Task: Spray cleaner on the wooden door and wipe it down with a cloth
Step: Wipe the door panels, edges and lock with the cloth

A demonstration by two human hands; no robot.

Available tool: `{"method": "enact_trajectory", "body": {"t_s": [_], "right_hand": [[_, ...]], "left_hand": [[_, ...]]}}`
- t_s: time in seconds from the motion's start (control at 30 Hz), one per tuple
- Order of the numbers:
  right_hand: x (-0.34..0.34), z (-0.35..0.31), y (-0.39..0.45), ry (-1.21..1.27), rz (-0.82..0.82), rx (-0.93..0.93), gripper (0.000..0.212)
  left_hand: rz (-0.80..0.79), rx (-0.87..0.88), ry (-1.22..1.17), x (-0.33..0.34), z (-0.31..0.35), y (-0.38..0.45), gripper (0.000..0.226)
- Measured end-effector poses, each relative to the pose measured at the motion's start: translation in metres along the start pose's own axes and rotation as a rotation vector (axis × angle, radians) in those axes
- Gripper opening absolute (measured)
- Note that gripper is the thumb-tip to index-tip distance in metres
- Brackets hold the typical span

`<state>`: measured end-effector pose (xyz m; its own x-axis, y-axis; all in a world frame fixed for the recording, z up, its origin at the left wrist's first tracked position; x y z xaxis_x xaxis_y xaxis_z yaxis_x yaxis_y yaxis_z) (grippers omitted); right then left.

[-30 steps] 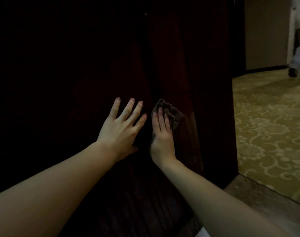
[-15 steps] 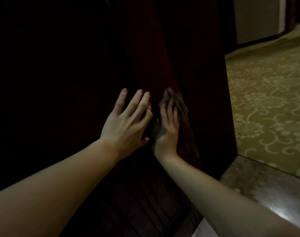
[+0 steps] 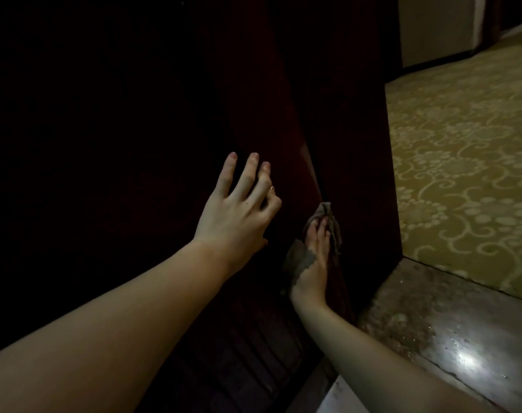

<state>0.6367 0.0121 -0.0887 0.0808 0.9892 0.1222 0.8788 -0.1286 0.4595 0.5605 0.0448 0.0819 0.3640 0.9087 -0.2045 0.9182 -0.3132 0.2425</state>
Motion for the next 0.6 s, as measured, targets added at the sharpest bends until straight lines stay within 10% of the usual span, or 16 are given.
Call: {"method": "enact_trajectory", "body": {"t_s": [0.23,0.4,0.6], "right_hand": [[0.011,-0.053,0.039,0.052,0.035,-0.185,0.052],[-0.006,-0.024,0.02,0.131,-0.018,-0.004,0.055],[-0.001,-0.107,0.075,0.095,-0.152,-0.276,0.055]], "left_hand": [[-0.016,0.082,-0.015,0.0,0.031,0.002,0.061],[-0.032,0.101,-0.025,0.002,0.035,0.003,0.067],[-0.03,0.075,0.044,0.001,0.03,0.008,0.088]]}}
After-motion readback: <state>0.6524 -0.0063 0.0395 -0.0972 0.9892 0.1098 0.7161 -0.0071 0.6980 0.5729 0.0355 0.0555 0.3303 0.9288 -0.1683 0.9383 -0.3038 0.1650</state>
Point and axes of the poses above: each hand's wrist, its own y-axis towards the middle knuckle, its own x-axis out of the palm, z = x × y, the point moved 9 cm from there along y, towards the middle knuckle, and after that the axes turned 14 degrees about y, right-handed, at the moved point
